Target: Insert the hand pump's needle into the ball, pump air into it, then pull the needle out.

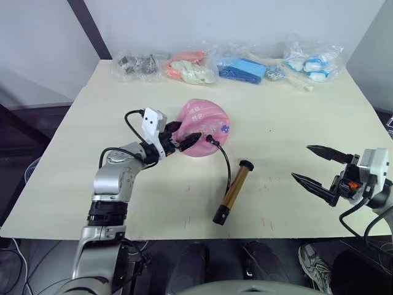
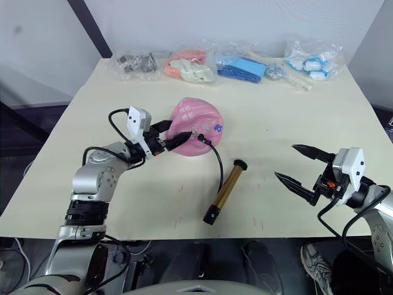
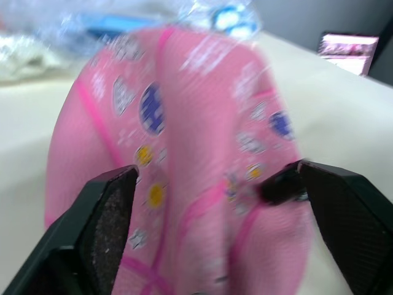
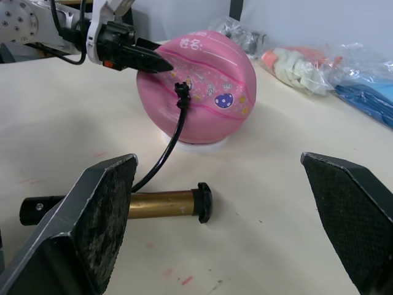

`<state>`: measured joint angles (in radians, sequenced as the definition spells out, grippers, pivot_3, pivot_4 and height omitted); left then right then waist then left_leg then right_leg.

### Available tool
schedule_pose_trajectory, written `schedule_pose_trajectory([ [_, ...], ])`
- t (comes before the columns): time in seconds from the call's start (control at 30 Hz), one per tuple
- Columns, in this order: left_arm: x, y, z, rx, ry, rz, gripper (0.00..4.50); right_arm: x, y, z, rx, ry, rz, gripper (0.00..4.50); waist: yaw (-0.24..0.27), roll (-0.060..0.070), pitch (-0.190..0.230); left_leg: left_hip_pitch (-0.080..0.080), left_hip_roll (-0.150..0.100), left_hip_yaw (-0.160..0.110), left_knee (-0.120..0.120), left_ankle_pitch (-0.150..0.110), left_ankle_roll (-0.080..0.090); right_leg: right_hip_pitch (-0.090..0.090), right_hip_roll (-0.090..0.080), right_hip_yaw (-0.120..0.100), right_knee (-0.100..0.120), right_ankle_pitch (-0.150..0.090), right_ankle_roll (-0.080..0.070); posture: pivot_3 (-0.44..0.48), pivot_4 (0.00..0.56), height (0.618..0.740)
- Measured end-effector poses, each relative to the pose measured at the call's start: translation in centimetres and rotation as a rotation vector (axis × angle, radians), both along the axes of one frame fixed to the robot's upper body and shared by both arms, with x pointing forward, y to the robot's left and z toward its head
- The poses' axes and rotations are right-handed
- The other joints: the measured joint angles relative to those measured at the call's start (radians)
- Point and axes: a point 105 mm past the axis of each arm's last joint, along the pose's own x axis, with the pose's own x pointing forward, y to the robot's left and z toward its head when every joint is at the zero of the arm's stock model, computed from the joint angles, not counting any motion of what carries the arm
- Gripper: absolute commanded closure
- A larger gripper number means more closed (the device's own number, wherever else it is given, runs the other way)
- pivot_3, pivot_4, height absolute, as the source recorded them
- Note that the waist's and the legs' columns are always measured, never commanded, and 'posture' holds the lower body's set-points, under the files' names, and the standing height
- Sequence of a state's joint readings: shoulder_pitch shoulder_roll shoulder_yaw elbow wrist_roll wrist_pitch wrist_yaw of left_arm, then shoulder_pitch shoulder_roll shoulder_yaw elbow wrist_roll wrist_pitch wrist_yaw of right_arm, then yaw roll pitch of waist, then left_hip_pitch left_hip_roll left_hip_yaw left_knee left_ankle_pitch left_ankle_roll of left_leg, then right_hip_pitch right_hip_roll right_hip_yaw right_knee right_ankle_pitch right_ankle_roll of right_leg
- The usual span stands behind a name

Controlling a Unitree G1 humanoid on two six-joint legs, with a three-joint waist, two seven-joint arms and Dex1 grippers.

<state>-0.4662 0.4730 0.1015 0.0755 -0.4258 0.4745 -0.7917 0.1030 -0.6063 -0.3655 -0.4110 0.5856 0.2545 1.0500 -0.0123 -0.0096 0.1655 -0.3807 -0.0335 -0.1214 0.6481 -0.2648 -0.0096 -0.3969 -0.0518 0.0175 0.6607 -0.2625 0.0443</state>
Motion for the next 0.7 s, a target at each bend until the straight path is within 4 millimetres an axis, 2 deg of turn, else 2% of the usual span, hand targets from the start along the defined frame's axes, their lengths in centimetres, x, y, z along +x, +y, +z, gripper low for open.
schedule_pose_trajectory([
  [0.1,-0.5,0.3,1.0,-0.007,-0.031,-0.025,0.03,0.0,-0.1,0.0,0.012,0.002,0.008,0.0,0.0,0.0,0.001,0.0,0.0,0.0,0.0,0.0,0.0,0.0,0.0,0.0,0.0,0.0,0.0,0.0,0.15,0.74],
  [0.27,-2.8,1.3,2.0,0.007,-0.033,-0.139,0.03,0.2,-0.4,-0.4,0.025,-0.007,0.005,0.0,-0.003,0.0,0.001,0.0,0.001,0.002,0.0,0.0,0.0,-0.001,0.001,0.001,0.0,0.0,0.0,0.0,0.15,0.74],
  [0.37,-4.1,2.1,1.5,0.032,0.003,-0.193,0.03,0.3,-0.4,-0.7,0.029,-0.003,0.013,0.0,-0.002,0.001,0.002,0.0,0.001,0.002,0.0,-0.001,0.002,-0.001,0.001,0.002,0.0,0.0,0.0,0.0,0.15,0.74],
  [0.4,-5.5,2.6,0.6,0.058,0.042,-0.262,0.03,0.3,-0.2,-0.9,0.031,-0.001,0.031,0.0,-0.003,0.002,0.002,0.001,0.002,0.003,0.0,-0.001,0.002,-0.001,0.001,0.002,0.0,0.0,0.0,0.0,0.15,0.74],
  [0.6,-7.2,2.9,0.8,0.098,0.043,-0.395,0.03,0.4,0.3,-1.3,0.037,0.0,0.064,0.0,0.001,0.002,0.004,0.0,0.002,0.003,0.001,-0.001,0.003,-0.001,0.001,0.002,0.0,0.0,0.0,0.0,0.15,0.74],
  [0.7,-8.6,3.0,0.2,0.136,0.076,-0.478,0.03,0.3,0.6,-1.4,0.032,-0.008,0.091,0.0,-0.001,0.002,0.004,0.001,0.002,0.004,0.001,-0.002,0.003,-0.001,0.001,0.003,0.001,0.0,0.0,0.0,0.15,0.74],
])
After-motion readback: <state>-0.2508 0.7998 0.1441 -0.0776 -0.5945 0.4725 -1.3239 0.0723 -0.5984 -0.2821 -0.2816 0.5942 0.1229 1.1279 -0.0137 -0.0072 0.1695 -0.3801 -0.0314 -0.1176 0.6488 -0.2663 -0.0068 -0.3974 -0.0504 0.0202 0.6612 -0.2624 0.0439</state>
